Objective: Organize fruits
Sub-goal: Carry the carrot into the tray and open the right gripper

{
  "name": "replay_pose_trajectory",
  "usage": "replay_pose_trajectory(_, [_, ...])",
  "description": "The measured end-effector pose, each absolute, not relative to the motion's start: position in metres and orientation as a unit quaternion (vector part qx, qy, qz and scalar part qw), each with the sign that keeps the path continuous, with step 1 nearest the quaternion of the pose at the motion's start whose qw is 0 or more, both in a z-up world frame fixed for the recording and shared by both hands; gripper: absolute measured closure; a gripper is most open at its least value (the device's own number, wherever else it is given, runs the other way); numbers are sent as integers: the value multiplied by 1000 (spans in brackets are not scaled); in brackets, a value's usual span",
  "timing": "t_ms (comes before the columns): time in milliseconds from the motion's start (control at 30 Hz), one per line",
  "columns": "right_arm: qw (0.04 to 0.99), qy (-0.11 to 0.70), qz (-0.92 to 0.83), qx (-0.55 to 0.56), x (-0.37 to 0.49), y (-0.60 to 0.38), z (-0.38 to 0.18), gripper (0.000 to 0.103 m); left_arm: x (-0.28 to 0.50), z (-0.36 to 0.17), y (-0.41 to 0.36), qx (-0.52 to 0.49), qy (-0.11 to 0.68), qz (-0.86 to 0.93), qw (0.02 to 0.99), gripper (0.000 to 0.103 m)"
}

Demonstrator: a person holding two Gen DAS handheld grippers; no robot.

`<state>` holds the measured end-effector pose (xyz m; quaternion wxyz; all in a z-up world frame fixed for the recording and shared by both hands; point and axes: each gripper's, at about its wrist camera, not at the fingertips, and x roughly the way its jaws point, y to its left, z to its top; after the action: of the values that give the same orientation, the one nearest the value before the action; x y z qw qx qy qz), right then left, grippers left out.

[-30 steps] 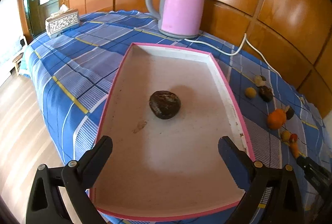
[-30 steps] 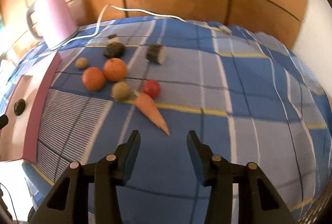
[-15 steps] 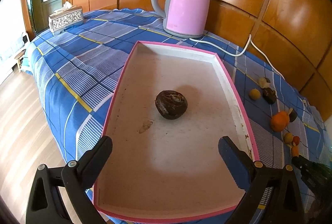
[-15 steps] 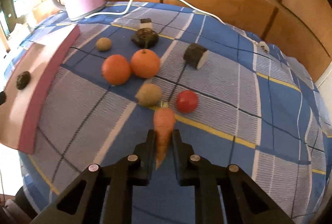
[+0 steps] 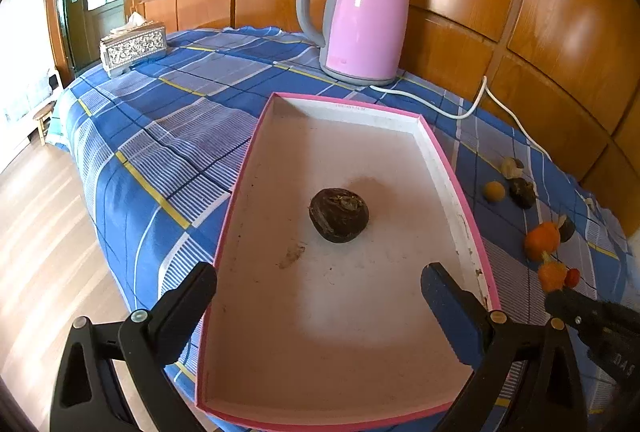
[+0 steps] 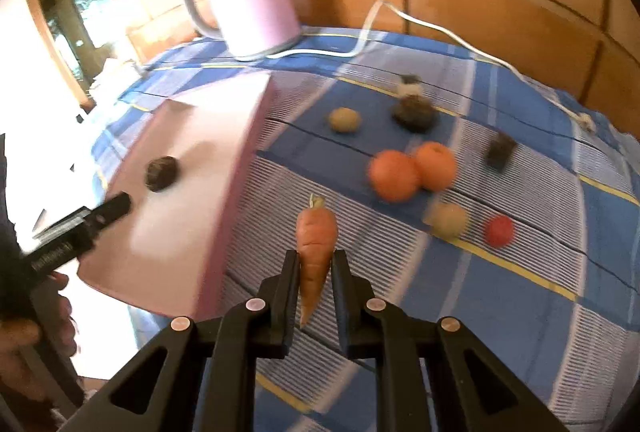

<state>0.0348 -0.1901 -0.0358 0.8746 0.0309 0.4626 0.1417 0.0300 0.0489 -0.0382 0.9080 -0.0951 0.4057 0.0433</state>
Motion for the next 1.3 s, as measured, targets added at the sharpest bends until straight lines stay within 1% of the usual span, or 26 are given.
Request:
replay_pose_trajectory(267, [868,462,181,18,50,-151,-28,87,31,-41,55,-104,411,43,905,0])
replay_pose_trajectory(500, [864,458,206,14,69,-123,-19,87,33,-36,66,-108,397,58,910,0])
replay_pose_trajectory(867, [854,476,208,32,121,-87,-28,87,37,-42,76,-110,402,66,906,0])
replay_pose_trajectory(900, [853,478,207,31,125,-84,-30,86,37,-42,76,-109,403,64,907,0])
replay_pose_trajectory(1000, [852,482,201,28,132,-79,-34,75,38,-44,76,-107,404,61,906,0])
replay_pose_trajectory(1233, [860,476,181,32,120,-91,-35,74,39,-46,73,-110,409,51,905,0])
replay_pose_trajectory(1300, [869,464,170,25,111,-95,-30,72,39,-45,70,-110,412,47,904,0])
